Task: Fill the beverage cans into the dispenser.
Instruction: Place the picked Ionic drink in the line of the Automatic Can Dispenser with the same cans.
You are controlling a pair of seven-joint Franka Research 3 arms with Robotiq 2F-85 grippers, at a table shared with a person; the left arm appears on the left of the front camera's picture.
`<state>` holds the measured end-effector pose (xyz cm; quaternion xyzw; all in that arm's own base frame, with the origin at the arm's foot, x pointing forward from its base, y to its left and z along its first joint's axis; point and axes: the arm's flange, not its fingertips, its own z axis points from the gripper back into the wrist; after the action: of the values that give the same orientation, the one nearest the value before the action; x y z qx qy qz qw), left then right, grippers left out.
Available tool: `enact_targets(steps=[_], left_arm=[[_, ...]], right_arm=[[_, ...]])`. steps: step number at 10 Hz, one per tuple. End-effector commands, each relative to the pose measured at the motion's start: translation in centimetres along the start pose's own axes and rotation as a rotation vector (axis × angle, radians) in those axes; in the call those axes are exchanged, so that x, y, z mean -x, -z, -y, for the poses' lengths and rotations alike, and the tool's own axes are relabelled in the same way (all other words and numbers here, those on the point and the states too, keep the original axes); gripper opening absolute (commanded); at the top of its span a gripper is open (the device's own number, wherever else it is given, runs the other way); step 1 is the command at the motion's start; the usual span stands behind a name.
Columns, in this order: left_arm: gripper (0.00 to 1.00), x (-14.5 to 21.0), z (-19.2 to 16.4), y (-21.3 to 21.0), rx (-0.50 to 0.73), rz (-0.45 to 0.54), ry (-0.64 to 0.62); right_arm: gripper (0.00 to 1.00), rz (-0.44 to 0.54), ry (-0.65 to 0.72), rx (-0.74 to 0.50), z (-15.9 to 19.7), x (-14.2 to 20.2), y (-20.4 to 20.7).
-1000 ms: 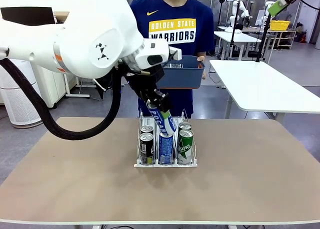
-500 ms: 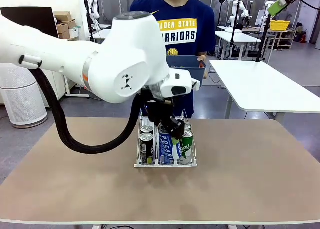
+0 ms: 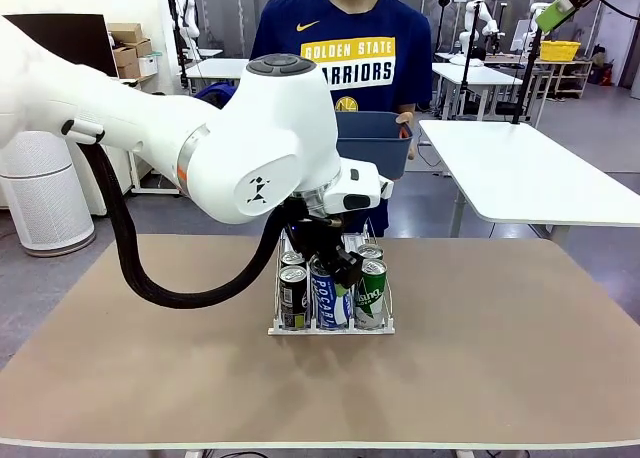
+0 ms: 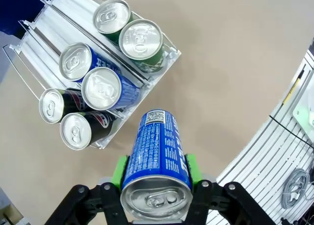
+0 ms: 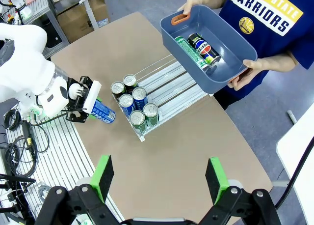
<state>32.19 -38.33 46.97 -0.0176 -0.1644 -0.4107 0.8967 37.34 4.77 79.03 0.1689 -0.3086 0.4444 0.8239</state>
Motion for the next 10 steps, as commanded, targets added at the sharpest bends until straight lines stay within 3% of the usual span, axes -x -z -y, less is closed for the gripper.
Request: enact_targets(steps=[1,2,5,6,10], left_arm=[[0.57,0.1,-0.3,-0.5,0.005,0.05,-0.008],[0.57,0.0,0.0,0.0,0.0,0.0,0.0],[0.57,0.0,-0.2,0.1,0.0,0.002,-0.003],[0.57,-0.7,-0.3,1.4,-0.021,0.007,-0.07],[0.57,-2.1,-2.0,4.5,-0.035,0.016,-0.084]], right_arm=[[1.0,0.0,0.001,0.0,0.0,0.0,0.0],[1.0,0.0,0.001,0.0,0.0,0.0,0.0],[1.0,0.0,0.001,0.0,0.0,0.0,0.0],[1.0,0.0,0.001,0.0,0.0,0.0,0.0],[1.0,0.0,0.001,0.0,0.0,0.0,0.0]])
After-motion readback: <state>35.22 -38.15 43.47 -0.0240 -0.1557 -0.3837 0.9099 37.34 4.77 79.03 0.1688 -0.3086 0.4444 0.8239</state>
